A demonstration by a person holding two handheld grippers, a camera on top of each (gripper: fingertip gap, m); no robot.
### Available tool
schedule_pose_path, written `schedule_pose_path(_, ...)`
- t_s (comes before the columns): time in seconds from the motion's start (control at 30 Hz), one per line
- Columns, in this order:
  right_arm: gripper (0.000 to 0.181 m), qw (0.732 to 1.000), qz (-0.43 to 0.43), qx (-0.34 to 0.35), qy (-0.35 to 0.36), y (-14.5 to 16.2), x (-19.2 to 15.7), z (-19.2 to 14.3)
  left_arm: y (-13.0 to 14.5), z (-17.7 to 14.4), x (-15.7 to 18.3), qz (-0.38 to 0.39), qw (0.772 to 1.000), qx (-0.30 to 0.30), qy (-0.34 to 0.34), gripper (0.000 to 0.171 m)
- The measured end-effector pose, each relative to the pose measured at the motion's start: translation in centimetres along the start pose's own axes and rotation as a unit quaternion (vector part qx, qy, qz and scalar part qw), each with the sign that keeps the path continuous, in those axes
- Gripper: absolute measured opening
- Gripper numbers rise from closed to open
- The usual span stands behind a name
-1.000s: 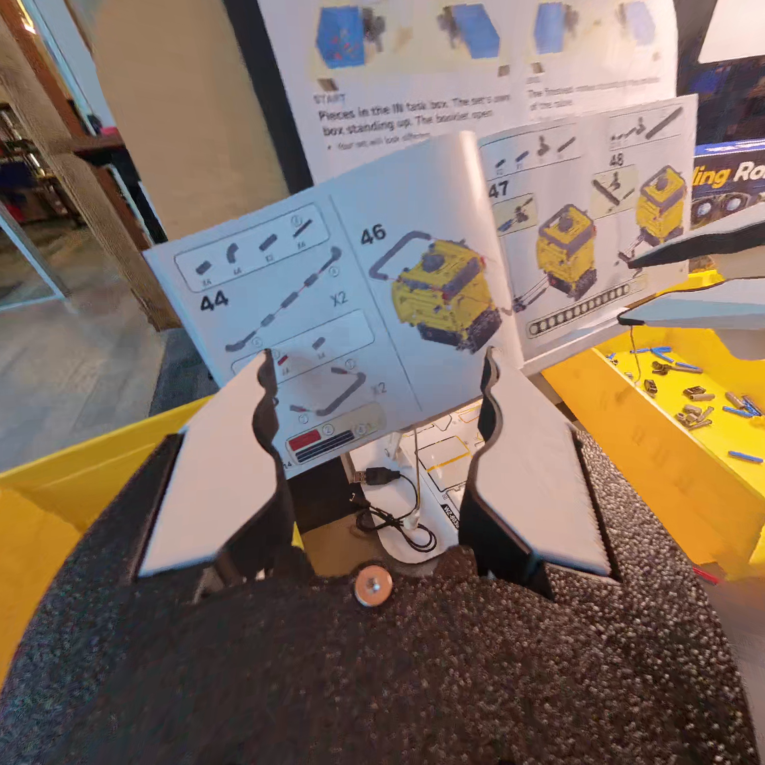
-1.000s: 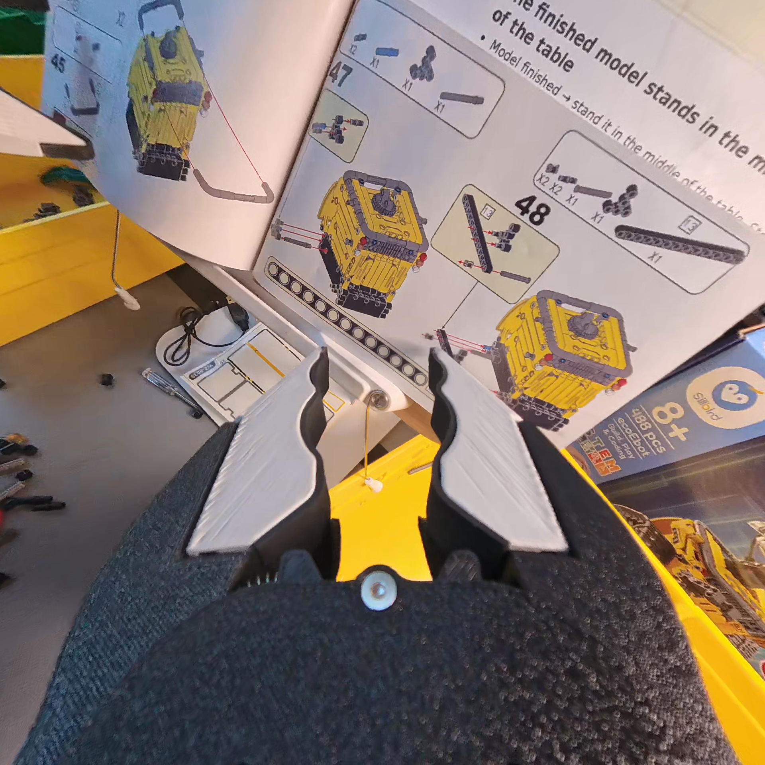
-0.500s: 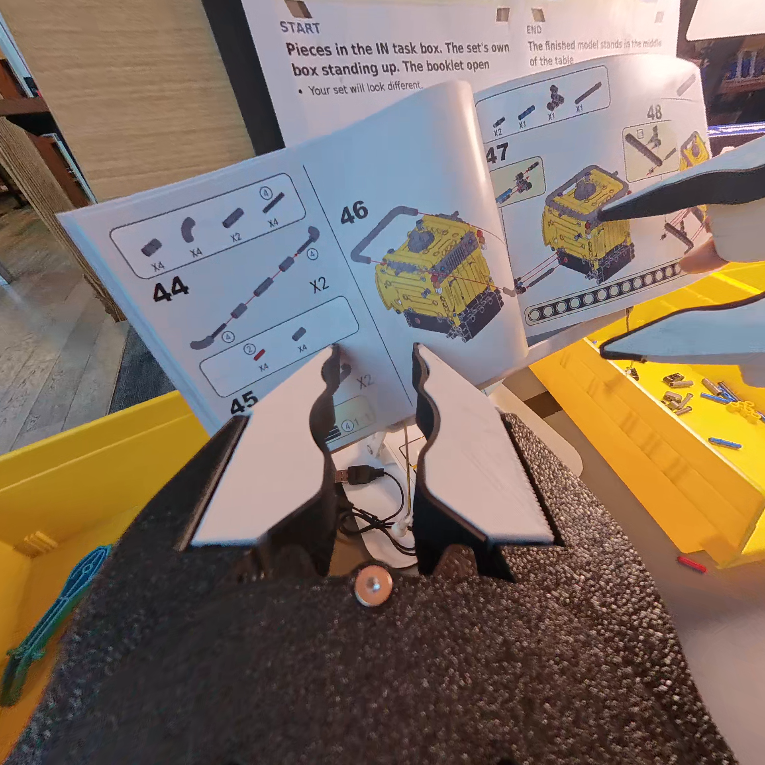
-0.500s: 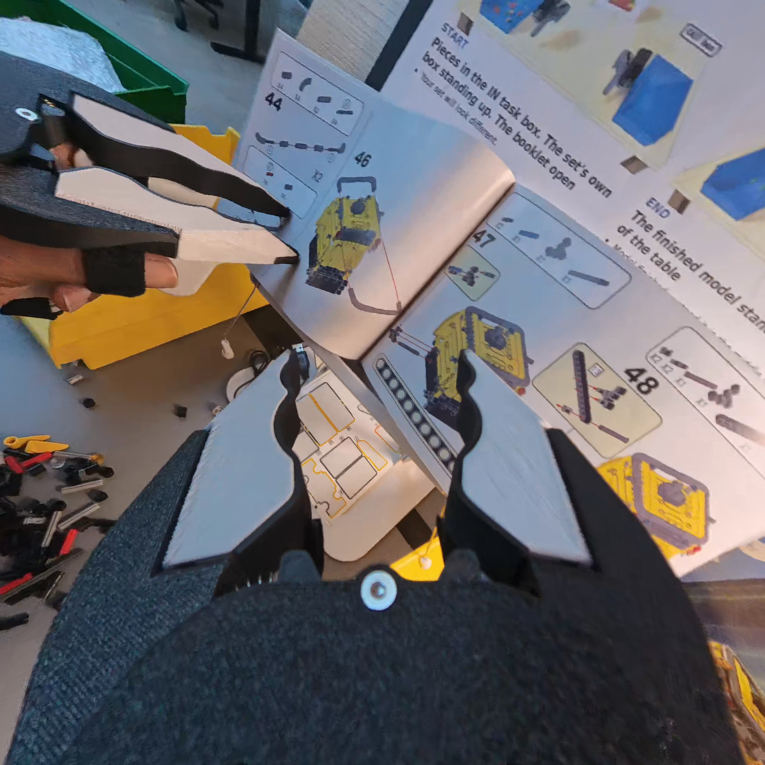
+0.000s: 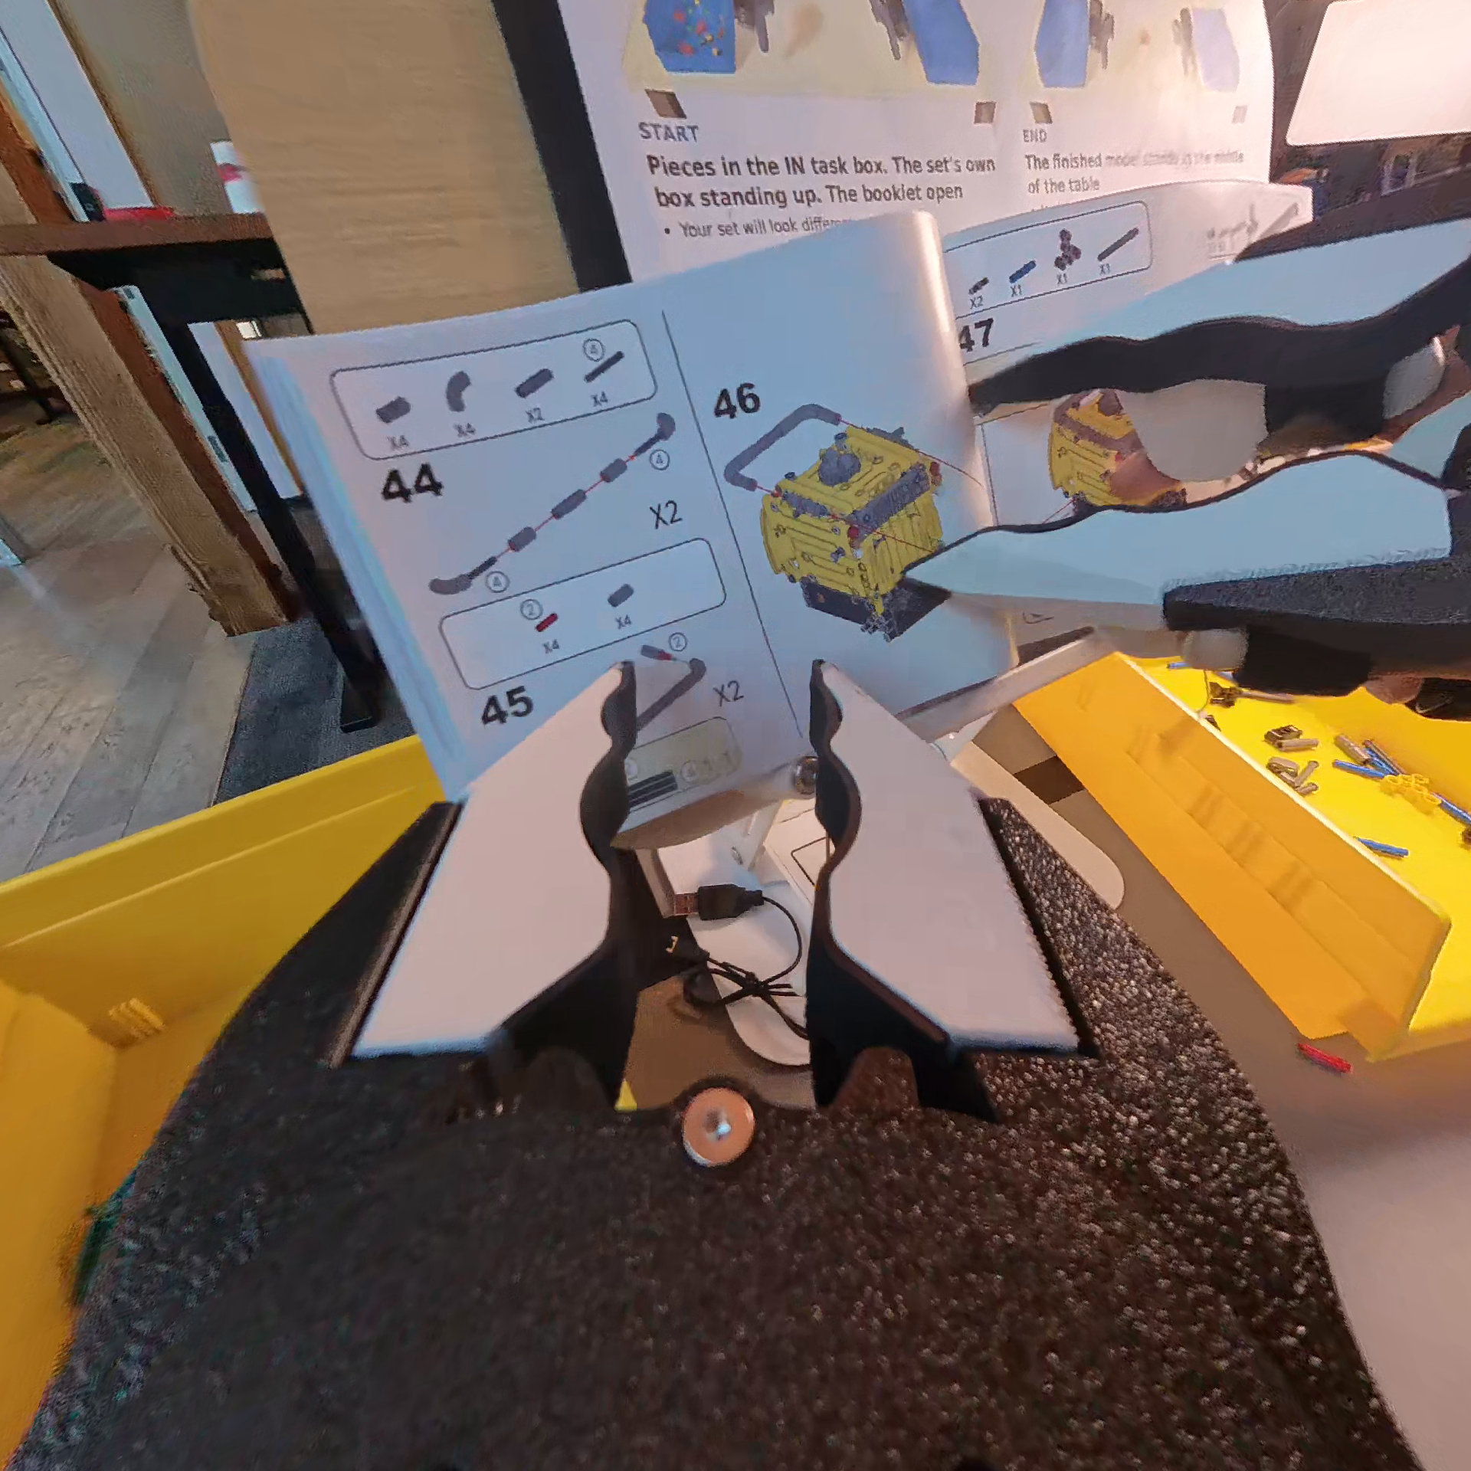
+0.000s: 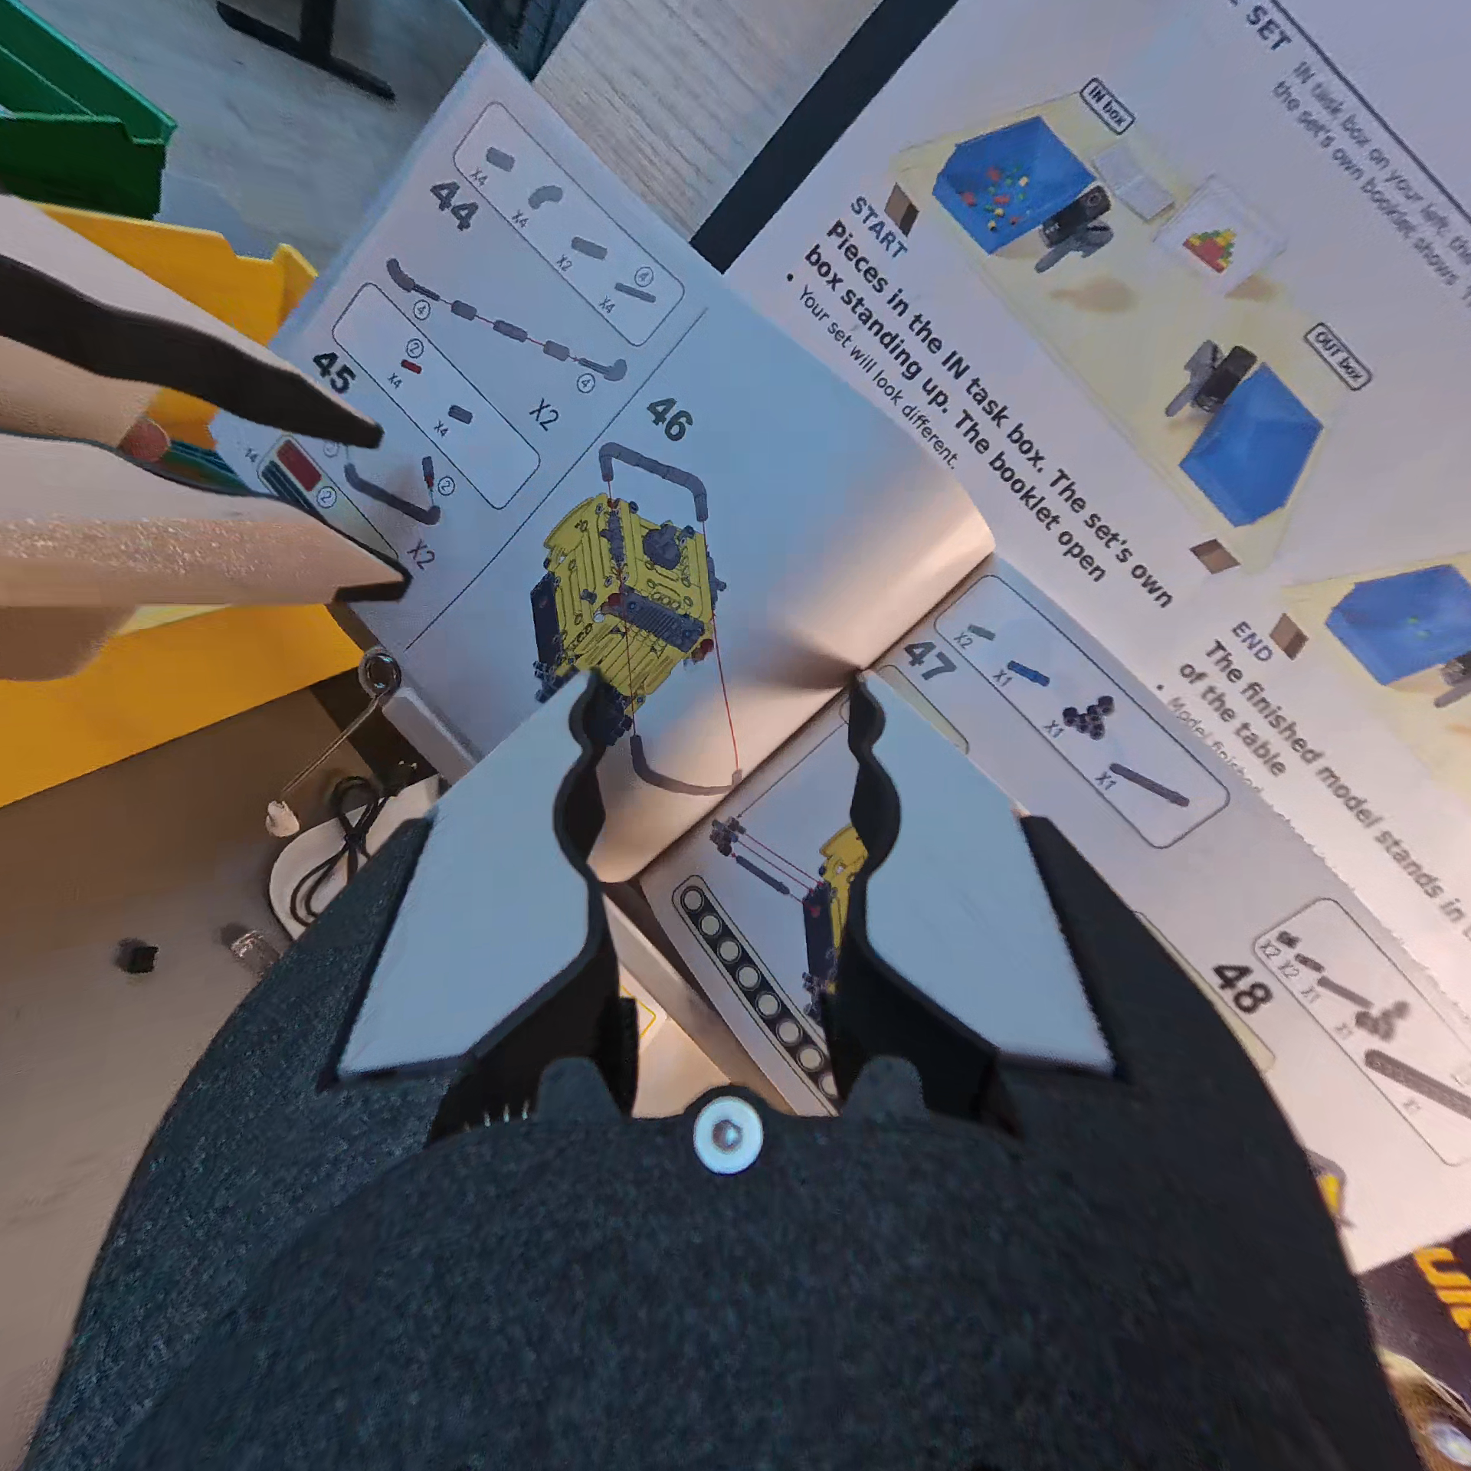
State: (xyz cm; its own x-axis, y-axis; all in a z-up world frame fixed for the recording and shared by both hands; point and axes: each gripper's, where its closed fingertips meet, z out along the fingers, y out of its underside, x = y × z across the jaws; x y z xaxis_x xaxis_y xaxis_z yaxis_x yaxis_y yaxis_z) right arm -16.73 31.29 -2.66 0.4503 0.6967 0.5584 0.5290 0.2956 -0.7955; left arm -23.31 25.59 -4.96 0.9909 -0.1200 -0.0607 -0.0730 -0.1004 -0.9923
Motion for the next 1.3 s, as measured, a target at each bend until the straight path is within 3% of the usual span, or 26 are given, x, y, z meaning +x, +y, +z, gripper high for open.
schedule_pose_path(0.2, 0.033, 1.000, 0.024, 0.006, -0.009, 0.7, 0.7, -0.5, -0.5, 0.1, -0.8, 0.010, 1.000, 0.011, -0.015, 0.077)
schedule_pose_path(0.4, 0.022, 0.993, 0.098, 0.031, -0.065, 1.2, 1.0, -1.5, -0.8, 0.5, 0.2, 0.037, 0.999, 0.019, -0.022, 0.081)
schedule_pose_path(0.5, 0.020, 0.984, 0.155, 0.030, -0.083, 2.5, 1.8, -1.9, -1.5, 1.0, 0.5, 0.007, 1.000, 0.028, -0.004, 0.082)
schedule_pose_path(0.53, 0.019, 0.981, 0.173, 0.028, -0.088, 3.0, 2.0, -1.9, -1.9, 1.2, 1.0, -0.005, 0.999, 0.033, 0.012, 0.080)
schedule_pose_path(0.67, 0.017, 0.972, 0.212, 0.027, -0.100, 4.1, 2.5, -2.3, -3.2, 1.2, 5.0, -0.029, 0.992, 0.057, 0.107, 0.038)
schedule_pose_path(0.73, 0.018, 0.970, 0.220, 0.026, -0.099, 4.4, 2.9, -2.7, -3.7, 0.9, 6.8, -0.020, 0.988, 0.071, 0.134, 0.019)
schedule_pose_path(0.9, 0.027, 0.969, 0.223, 0.036, -0.098, 5.1, 3.5, -4.5, -4.0, 0.5, 10.8, -0.006, 0.979, 0.076, 0.188, 0.014)
schedule_pose_path(1.0, 0.047, 0.979, 0.183, 0.025, -0.091, 6.6, 3.1, -5.9, -4.3, 0.4, 12.6, -0.001, 0.975, 0.075, 0.207, 0.018)
schedule_pose_path(1.13, 0.061, 0.989, 0.100, 0.018, -0.106, 8.2, 0.7, -7.5, -5.0, 0.7, 14.7, -0.009, 0.969, 0.077, 0.233, 0.027)
schedule_pose_path(1.2, 0.064, 0.991, 0.068, 0.031, -0.106, 7.7, -0.4, -8.0, -5.5, 0.9, 16.2, -0.011, 0.963, 0.079, 0.257, 0.038)
schedule_pose_path(1.3, 0.061, 0.990, 0.086, 0.062, -0.093, 5.9, -0.4, -8.3, -6.5, 0.5, 18.0, -0.006, 0.953, 0.095, 0.287, 0.052)
